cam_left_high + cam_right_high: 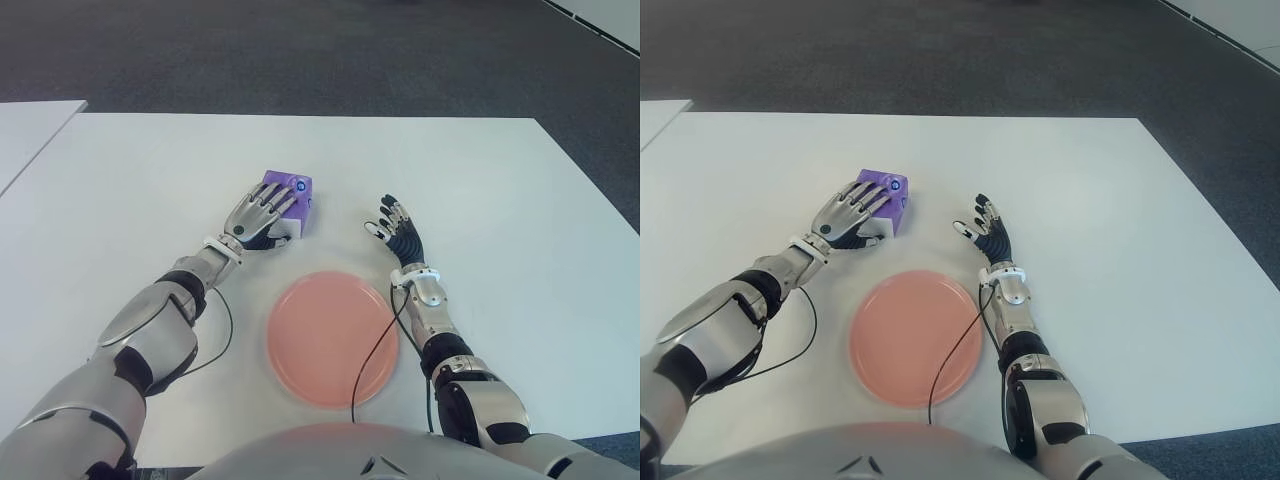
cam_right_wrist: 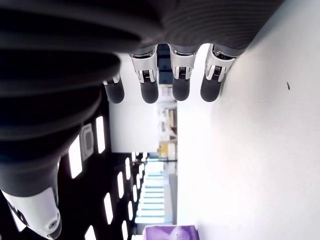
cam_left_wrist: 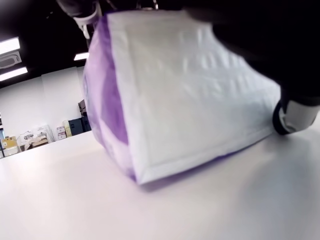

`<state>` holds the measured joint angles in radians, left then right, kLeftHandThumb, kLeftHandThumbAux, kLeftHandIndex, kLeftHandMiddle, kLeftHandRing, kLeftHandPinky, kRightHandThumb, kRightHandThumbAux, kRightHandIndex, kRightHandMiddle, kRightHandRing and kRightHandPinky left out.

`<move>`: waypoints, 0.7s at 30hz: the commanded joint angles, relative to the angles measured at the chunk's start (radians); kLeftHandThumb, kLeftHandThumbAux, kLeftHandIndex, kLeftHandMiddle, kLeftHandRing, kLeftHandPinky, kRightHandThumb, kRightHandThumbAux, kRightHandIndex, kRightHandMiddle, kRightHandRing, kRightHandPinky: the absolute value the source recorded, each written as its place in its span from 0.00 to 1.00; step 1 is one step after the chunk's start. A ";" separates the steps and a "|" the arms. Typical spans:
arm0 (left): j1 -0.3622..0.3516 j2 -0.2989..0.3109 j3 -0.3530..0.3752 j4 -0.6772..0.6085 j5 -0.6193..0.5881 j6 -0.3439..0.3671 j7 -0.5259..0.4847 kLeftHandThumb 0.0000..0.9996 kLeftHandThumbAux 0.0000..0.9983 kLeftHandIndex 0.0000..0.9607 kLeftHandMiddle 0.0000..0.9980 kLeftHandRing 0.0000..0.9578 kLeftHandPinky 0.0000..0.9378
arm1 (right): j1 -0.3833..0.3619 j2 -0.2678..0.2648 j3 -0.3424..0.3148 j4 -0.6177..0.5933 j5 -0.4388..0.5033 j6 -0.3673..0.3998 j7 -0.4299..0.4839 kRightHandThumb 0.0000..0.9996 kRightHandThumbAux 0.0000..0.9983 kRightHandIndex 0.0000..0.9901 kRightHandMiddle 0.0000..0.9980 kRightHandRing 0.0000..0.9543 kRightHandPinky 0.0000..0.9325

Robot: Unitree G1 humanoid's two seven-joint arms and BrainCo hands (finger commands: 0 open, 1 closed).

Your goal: Put the tissue paper into the plate.

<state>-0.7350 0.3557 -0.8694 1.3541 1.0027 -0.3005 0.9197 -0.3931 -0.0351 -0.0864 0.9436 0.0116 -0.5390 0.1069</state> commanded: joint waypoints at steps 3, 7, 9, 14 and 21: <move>0.039 -0.024 -0.017 0.020 0.015 -0.007 -0.042 0.41 0.37 0.00 0.00 0.00 0.00 | 0.064 0.000 0.005 0.021 0.000 0.070 0.001 0.05 0.67 0.01 0.00 0.00 0.00; 0.038 -0.029 -0.011 0.020 0.006 -0.015 -0.056 0.41 0.37 0.00 0.00 0.00 0.00 | 0.068 -0.001 0.006 0.014 0.000 0.071 0.003 0.05 0.67 0.01 0.00 0.00 0.00; 0.038 -0.031 -0.010 0.019 0.003 -0.019 -0.050 0.41 0.37 0.00 0.00 0.00 0.00 | 0.071 -0.003 0.008 0.010 -0.001 0.073 0.005 0.05 0.67 0.01 0.00 0.00 0.00; 0.036 -0.035 -0.012 0.016 0.004 -0.026 -0.031 0.40 0.38 0.00 0.00 0.00 0.00 | 0.075 -0.006 0.010 -0.001 0.000 0.083 0.010 0.05 0.66 0.01 0.00 0.00 0.00; 0.030 -0.050 -0.003 0.017 -0.005 -0.033 -0.019 0.39 0.40 0.00 0.00 0.00 0.08 | 0.082 -0.008 0.008 -0.016 0.007 0.095 0.017 0.05 0.66 0.01 0.00 0.00 0.00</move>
<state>-0.7352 0.3341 -0.8640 1.3542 0.9887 -0.3120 0.9198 -0.3641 -0.0423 -0.0784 0.8929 0.0116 -0.5139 0.1190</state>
